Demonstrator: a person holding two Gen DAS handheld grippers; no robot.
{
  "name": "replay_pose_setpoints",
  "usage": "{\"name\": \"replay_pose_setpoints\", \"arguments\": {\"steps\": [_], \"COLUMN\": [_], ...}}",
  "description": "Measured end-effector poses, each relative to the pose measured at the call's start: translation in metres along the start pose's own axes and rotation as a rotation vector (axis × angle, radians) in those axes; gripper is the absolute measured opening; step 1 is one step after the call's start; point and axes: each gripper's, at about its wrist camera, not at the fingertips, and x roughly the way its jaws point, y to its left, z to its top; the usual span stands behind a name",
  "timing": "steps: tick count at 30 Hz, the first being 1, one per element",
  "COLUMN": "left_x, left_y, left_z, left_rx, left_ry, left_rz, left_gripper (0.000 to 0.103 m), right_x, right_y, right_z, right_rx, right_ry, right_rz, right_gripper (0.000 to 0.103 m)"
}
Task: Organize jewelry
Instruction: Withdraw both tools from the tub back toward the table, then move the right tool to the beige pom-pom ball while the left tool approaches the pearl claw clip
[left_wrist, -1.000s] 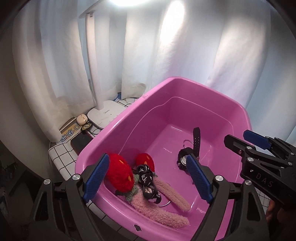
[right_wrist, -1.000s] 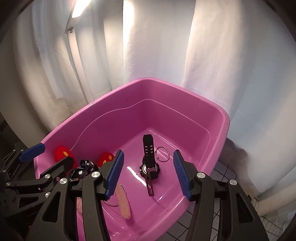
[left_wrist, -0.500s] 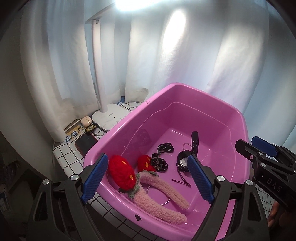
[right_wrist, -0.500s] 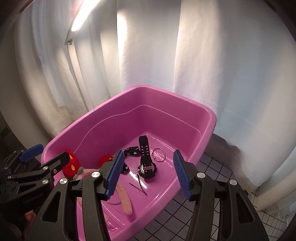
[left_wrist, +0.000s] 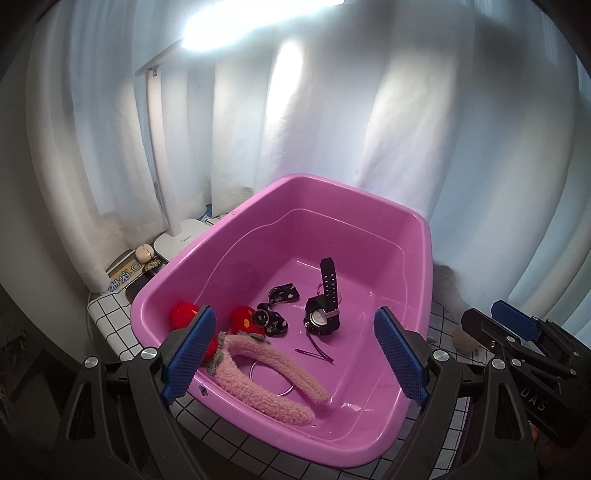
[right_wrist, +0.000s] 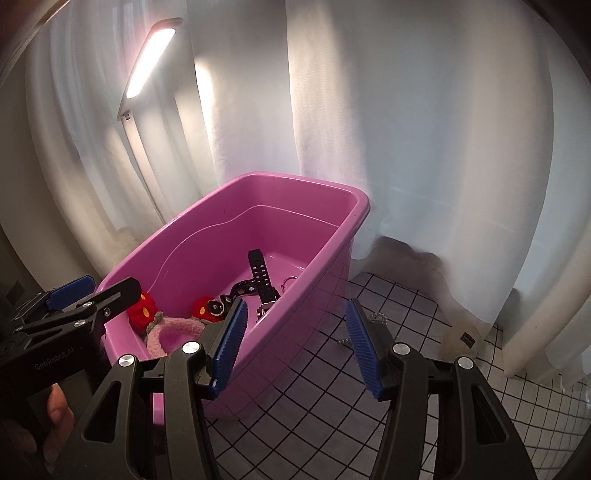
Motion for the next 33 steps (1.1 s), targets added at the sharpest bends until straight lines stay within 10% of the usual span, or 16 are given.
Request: {"name": "replay_pose_setpoints", "arguments": {"steps": [19, 33], "left_x": [-0.007, 0.072], "left_y": [-0.131, -0.177], "left_z": [-0.050, -0.093], "left_rx": [0.189, 0.204], "left_ry": [0.007, 0.132], "left_rz": [-0.211, -0.173], "left_gripper": [0.093, 0.094], "right_x": [-0.063, -0.014], "right_y": [-0.137, -0.187], "right_z": [-0.089, -0.123], "right_rx": [0.235, 0.273], "right_ry": [0.020, 0.118], "right_rz": [-0.206, -0.198], "right_gripper": [0.057, 0.058]}}
